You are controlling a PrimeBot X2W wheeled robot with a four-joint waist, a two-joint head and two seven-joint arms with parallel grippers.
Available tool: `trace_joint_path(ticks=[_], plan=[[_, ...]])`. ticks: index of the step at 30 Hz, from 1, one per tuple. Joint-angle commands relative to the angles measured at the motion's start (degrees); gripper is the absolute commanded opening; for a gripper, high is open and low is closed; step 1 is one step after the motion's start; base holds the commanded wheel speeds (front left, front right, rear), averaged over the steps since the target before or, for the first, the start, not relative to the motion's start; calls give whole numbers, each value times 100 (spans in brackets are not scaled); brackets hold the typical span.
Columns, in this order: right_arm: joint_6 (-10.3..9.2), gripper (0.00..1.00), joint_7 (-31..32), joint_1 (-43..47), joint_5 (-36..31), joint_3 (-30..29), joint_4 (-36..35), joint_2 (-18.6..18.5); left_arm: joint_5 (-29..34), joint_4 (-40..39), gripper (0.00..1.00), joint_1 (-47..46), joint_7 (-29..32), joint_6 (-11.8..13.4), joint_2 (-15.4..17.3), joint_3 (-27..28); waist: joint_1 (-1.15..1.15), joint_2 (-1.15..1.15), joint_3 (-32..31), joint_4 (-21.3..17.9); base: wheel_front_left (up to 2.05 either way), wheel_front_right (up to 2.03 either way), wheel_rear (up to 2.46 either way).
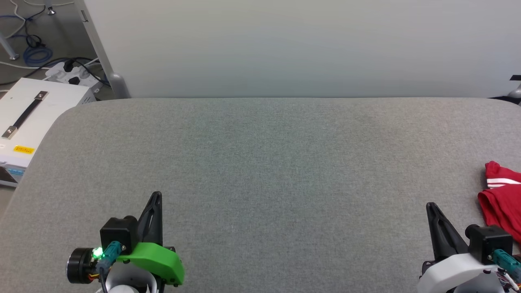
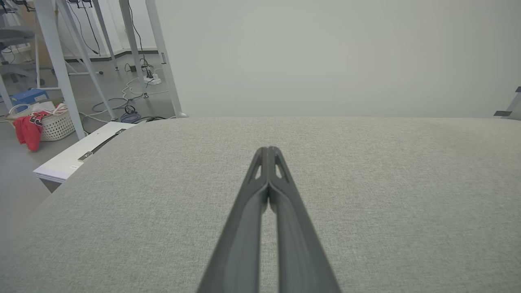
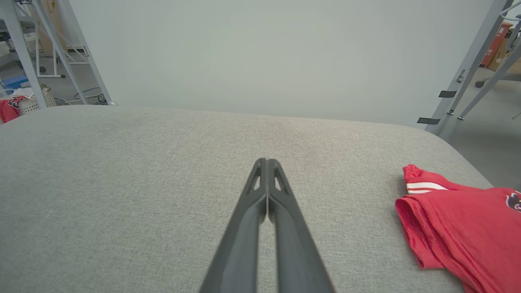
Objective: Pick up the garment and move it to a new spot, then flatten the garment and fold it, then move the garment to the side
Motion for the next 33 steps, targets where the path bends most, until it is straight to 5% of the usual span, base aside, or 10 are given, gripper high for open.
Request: trace_joint_path(ticks=[1, 33], plan=[[-3, 0, 3, -151, -65, 27, 38, -10, 102, -57, 0, 33, 43, -29, -70, 44, 0, 0, 3, -3, 0, 0, 0], [-4, 0, 6, -450, -211, 164, 317, -15, 648, -354, 0, 51, 409, -96, -394, 366, 0, 0, 61, -63, 0, 0, 0]])
